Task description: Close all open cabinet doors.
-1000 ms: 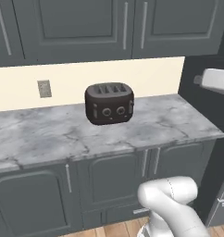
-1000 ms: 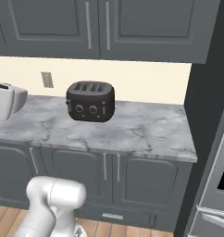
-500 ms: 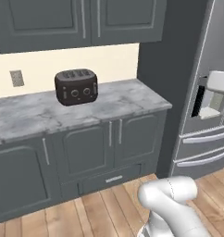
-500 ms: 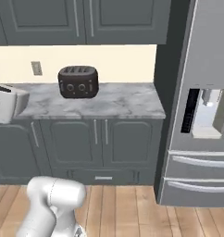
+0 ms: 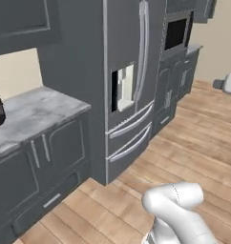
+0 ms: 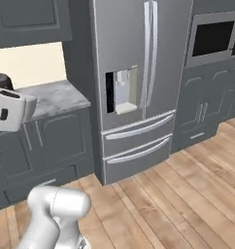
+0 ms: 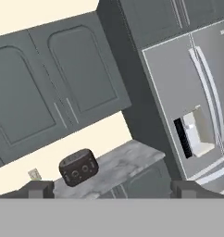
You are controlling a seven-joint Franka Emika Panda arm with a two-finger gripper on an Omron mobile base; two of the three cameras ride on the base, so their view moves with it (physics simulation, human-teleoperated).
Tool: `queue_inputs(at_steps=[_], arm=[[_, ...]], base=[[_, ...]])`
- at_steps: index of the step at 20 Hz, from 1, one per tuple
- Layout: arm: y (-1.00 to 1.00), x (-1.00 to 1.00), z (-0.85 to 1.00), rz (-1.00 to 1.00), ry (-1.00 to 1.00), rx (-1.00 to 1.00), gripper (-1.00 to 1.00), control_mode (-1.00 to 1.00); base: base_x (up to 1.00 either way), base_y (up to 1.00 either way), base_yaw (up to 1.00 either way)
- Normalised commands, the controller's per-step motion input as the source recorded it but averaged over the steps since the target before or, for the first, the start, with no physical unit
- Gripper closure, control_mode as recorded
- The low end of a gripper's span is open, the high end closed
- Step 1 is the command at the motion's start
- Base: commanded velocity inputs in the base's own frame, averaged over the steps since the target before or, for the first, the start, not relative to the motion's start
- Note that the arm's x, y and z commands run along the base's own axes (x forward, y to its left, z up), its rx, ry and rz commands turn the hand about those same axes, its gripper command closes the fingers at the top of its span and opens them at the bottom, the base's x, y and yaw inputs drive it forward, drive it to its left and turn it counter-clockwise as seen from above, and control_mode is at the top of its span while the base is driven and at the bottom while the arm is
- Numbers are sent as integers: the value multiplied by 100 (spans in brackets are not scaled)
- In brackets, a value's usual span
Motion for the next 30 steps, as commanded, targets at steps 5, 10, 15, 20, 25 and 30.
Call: queue_inputs(at_steps=[5, 10, 15, 20, 25, 30], arm=[[0, 0, 0, 0, 0, 0, -100, 100], [0, 0, 0, 0, 0, 0, -100, 100], [0, 0, 0, 0, 0, 0, -100, 100], [0, 0, 0, 0, 0, 0, -100, 100], [0, 0, 0, 0, 0, 0, -100, 100], [0, 0, 0, 0, 0, 0, -100, 100]], base=[[19, -20, -84], [84, -59, -33], [100, -97, 0], [100, -100, -1], [100, -24, -22], [100, -3, -27]])
